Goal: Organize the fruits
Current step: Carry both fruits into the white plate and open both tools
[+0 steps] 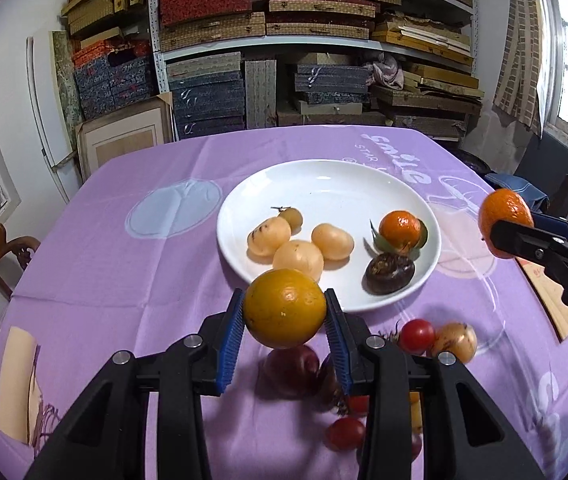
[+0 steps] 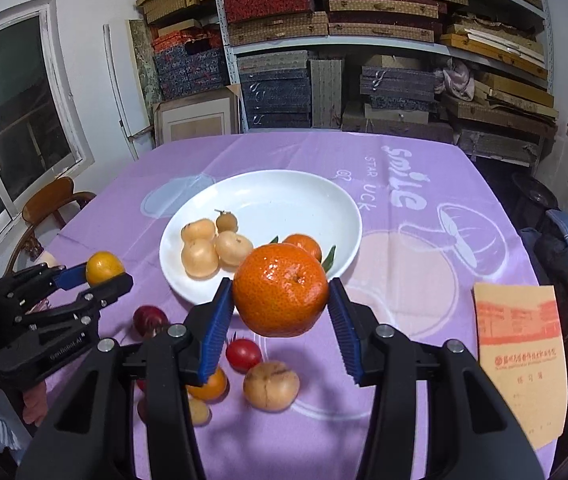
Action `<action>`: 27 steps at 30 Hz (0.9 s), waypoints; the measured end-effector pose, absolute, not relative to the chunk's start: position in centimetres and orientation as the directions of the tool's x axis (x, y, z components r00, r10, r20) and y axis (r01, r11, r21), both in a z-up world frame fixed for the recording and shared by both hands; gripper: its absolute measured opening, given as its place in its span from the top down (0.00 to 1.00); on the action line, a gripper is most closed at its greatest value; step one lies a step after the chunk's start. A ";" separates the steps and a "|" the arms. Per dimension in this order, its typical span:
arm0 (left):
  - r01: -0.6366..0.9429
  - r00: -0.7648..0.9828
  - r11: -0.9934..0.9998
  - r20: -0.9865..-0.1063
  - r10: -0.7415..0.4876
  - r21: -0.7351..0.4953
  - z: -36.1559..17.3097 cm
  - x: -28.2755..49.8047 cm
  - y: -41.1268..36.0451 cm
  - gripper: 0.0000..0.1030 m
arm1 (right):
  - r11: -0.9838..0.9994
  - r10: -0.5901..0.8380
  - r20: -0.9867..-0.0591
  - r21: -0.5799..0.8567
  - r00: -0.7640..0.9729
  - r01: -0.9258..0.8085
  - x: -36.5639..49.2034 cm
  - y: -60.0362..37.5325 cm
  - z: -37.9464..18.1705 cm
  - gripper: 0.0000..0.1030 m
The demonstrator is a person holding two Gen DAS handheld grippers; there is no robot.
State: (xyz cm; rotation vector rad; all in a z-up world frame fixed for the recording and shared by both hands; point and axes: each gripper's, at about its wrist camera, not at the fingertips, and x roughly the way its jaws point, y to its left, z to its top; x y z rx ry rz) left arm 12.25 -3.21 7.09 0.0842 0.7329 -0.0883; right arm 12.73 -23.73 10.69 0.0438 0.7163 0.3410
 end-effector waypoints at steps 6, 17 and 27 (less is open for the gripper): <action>0.115 0.730 0.993 -0.681 -0.065 0.029 7.0 17.0 -4.9 0.62 | 0.954 0.291 -0.653 0.142 0.699 -0.265 18.9 -22.0 11.1 0.54; 0.126 0.676 0.992 -0.734 -0.066 0.027 3.8 22.1 -6.3 0.62 | 0.959 0.248 -0.730 0.090 0.637 -0.270 26.7 -19.0 7.5 0.54; 0.139 0.695 0.988 -0.717 -0.047 0.069 3.2 22.2 -7.3 0.58 | 0.960 0.212 -0.774 0.052 0.597 -0.274 29.4 -18.0 5.2 0.54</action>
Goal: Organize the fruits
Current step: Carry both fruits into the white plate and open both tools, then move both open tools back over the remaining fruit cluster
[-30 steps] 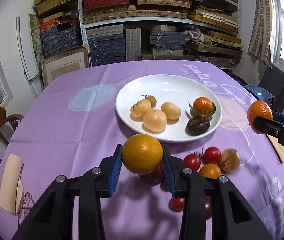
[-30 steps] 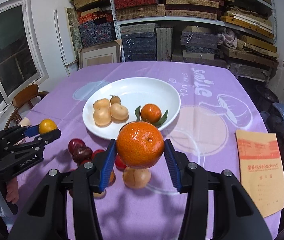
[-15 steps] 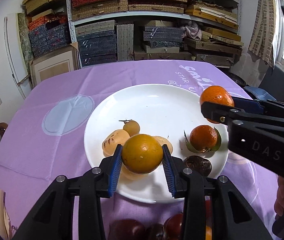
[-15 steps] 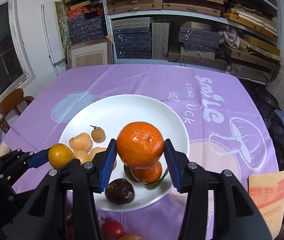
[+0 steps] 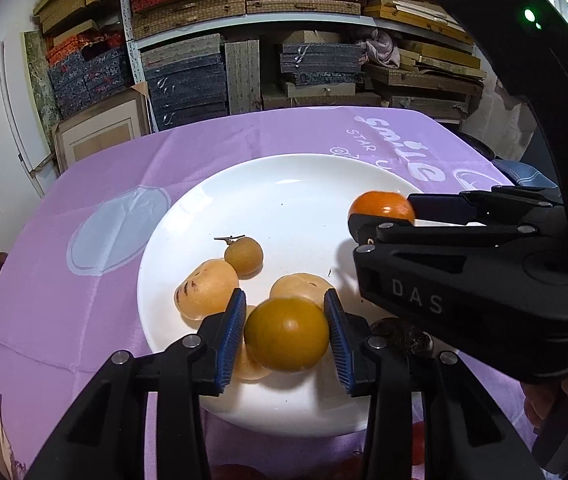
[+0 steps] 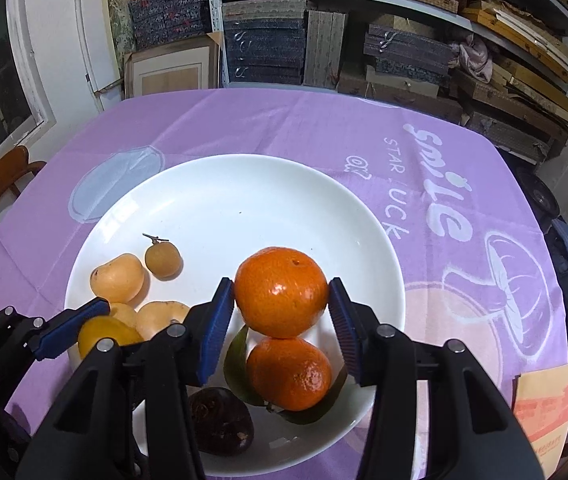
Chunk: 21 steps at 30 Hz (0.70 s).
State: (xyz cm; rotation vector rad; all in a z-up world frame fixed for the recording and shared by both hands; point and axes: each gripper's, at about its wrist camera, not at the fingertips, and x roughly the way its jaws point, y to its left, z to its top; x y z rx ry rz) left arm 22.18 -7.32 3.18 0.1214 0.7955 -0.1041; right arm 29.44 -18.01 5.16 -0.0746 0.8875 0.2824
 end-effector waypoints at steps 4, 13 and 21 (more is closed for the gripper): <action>0.118 0.722 0.988 -0.692 -0.020 0.095 3.8 21.7 -7.3 0.34 | 0.963 0.222 -0.749 0.067 0.624 -0.262 28.7 -18.8 6.2 0.51; 0.053 0.757 0.996 -0.654 0.009 0.075 7.9 18.3 -2.8 0.28 | 0.969 0.229 -0.640 0.074 0.734 -0.238 21.4 -22.6 10.6 0.34; 0.003 0.728 0.999 -0.685 0.034 0.053 6.7 12.1 2.3 0.26 | 0.974 0.227 -0.570 0.119 0.790 -0.193 11.8 -26.5 9.8 0.26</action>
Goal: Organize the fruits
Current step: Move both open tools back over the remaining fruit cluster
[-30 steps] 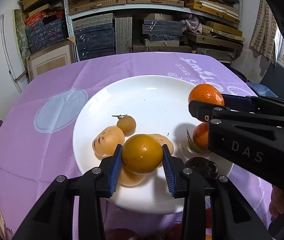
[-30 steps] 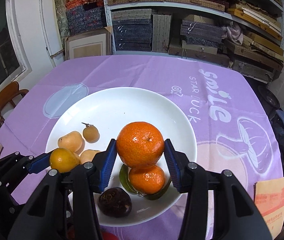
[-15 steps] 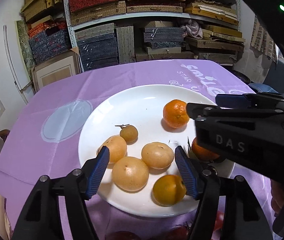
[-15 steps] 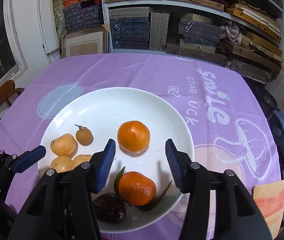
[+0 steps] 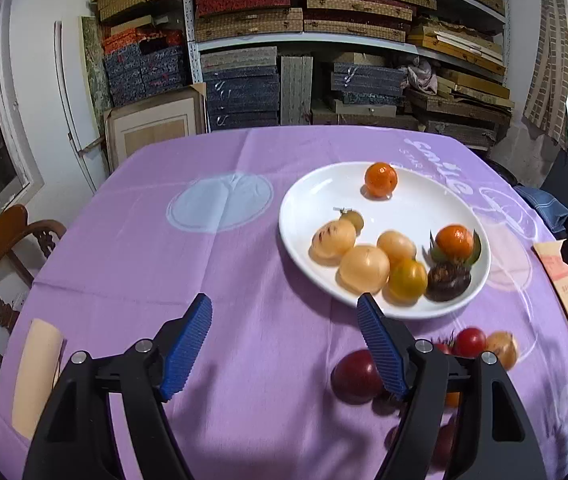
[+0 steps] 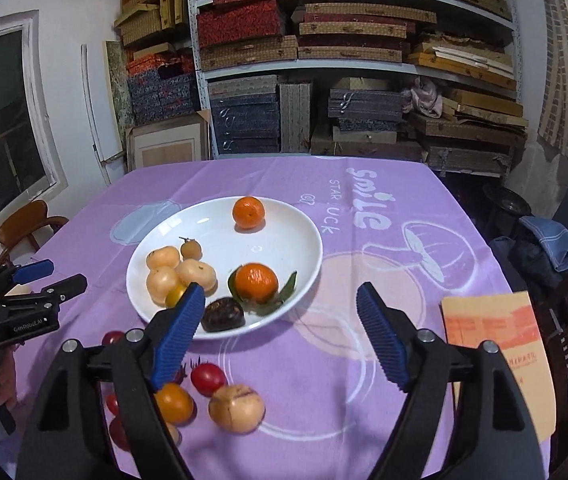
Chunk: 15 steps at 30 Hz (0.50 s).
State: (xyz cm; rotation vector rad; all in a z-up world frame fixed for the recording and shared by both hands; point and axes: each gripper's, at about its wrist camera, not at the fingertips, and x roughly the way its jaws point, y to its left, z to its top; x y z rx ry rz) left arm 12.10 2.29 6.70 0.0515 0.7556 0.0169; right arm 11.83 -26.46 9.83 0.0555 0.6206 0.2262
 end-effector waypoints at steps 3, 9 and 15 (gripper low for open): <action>0.007 0.700 0.999 -0.714 0.025 0.041 4.9 9.9 3.0 0.26 | 0.975 0.222 -0.579 0.144 0.784 -0.170 9.3 -27.4 7.8 0.25; 0.028 0.657 1.000 -0.753 -0.027 -0.012 2.2 7.1 2.5 0.26 | 0.974 0.223 -0.593 0.169 0.774 -0.152 5.7 -28.0 4.8 0.24; 0.006 0.672 1.000 -0.740 0.008 0.017 2.2 7.5 1.6 0.22 | 0.979 0.204 -0.601 0.122 0.772 -0.164 4.7 -27.2 3.7 0.14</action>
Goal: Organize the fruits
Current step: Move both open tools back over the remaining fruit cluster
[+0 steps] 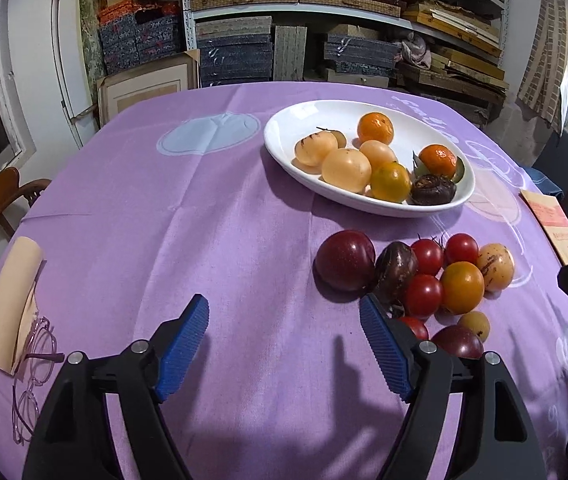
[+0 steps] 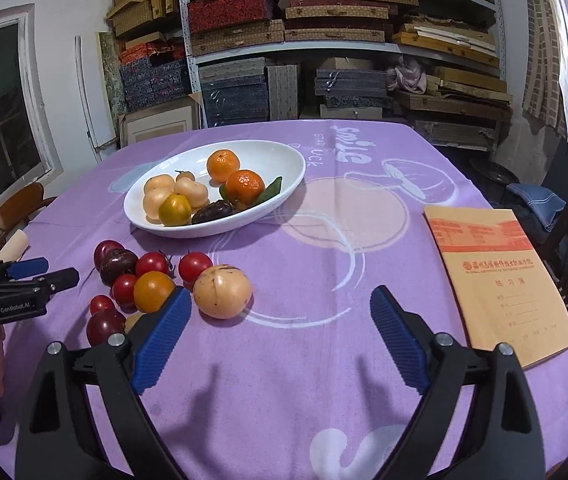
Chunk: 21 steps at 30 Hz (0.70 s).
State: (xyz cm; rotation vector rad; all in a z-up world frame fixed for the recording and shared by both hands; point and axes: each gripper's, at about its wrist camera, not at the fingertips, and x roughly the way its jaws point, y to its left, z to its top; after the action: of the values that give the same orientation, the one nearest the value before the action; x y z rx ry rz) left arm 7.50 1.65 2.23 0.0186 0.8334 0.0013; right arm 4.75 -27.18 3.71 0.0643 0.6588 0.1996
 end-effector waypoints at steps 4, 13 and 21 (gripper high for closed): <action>-0.009 0.671 1.000 -0.741 0.025 0.025 2.5 9.6 1.6 0.22 | 0.978 0.208 -0.594 0.131 0.777 -0.162 4.8 -27.5 4.0 0.13; 0.058 0.672 0.998 -0.741 -0.015 0.032 2.4 12.5 -0.8 0.22 | 0.978 0.207 -0.609 0.143 0.766 -0.151 5.3 -27.9 3.7 0.13; 0.092 0.653 0.995 -0.752 -0.092 -0.041 1.3 13.3 -0.8 0.20 | 0.977 0.212 -0.619 0.147 0.756 -0.154 5.5 -27.8 3.5 0.13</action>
State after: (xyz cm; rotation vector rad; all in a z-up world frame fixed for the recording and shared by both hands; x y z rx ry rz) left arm 13.28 -0.76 1.31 0.0010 0.8527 -0.1045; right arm 5.48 -27.78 3.54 0.0894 0.6848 0.1997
